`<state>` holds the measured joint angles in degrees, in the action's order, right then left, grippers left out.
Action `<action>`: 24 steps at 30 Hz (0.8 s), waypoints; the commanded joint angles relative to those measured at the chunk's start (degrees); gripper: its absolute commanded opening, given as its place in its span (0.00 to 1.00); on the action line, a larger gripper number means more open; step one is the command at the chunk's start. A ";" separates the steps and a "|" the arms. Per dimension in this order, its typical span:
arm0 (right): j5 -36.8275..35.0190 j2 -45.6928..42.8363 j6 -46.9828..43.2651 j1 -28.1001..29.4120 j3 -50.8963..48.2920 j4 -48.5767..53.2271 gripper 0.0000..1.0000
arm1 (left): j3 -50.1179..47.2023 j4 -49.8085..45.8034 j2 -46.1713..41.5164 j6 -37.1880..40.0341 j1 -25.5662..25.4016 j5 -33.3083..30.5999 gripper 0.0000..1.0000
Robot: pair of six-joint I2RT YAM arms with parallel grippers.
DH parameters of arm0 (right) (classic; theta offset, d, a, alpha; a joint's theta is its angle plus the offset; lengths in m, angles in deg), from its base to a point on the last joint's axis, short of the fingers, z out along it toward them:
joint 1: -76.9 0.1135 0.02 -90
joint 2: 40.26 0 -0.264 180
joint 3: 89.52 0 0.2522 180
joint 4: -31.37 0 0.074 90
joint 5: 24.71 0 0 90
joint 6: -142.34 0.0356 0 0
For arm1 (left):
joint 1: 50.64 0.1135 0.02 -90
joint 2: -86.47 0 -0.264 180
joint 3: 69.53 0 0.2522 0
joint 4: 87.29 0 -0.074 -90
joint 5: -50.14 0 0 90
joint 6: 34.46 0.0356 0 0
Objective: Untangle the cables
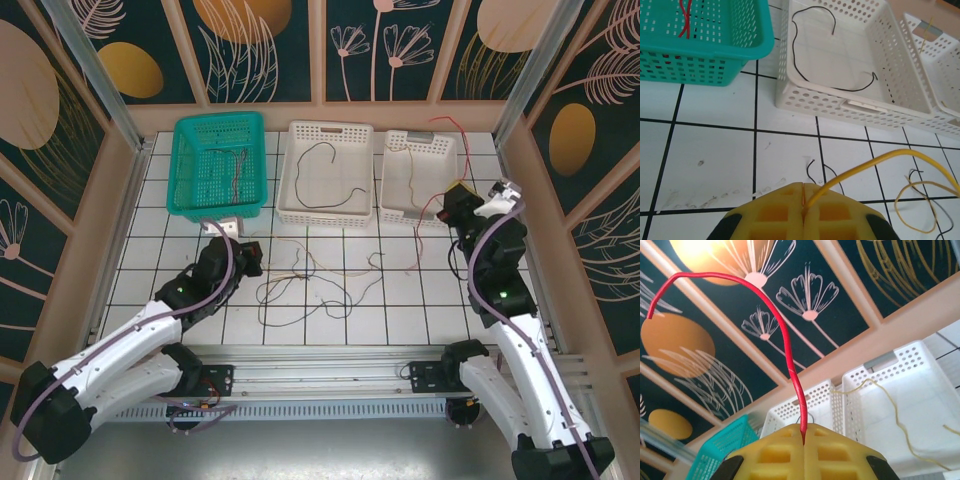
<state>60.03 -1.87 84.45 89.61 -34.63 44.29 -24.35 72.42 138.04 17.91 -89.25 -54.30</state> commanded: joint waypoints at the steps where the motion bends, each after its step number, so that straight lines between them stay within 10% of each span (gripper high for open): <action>1: 7.89 -0.34 0.49 -0.34 -1.50 -4.41 0.00 | -0.67 -0.15 1.06 -0.37 0.38 -1.15 0.00; 5: 15.69 -0.01 0.38 -0.32 -2.28 -8.38 0.00 | -0.81 -0.02 2.04 -0.51 0.38 0.21 0.09; 13: 24.34 2.39 2.93 -0.23 -2.36 -11.94 0.00 | 2.83 -4.17 -0.98 -1.53 0.36 1.76 0.85; 24: 32.66 9.04 12.52 0.50 -3.98 -20.68 0.00 | 7.68 -3.17 -1.83 -2.17 0.45 7.91 0.96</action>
<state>88.77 6.46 92.58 89.67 -37.43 30.19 -17.86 67.13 136.62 16.36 -89.21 -50.72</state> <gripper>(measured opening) 0.042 0.964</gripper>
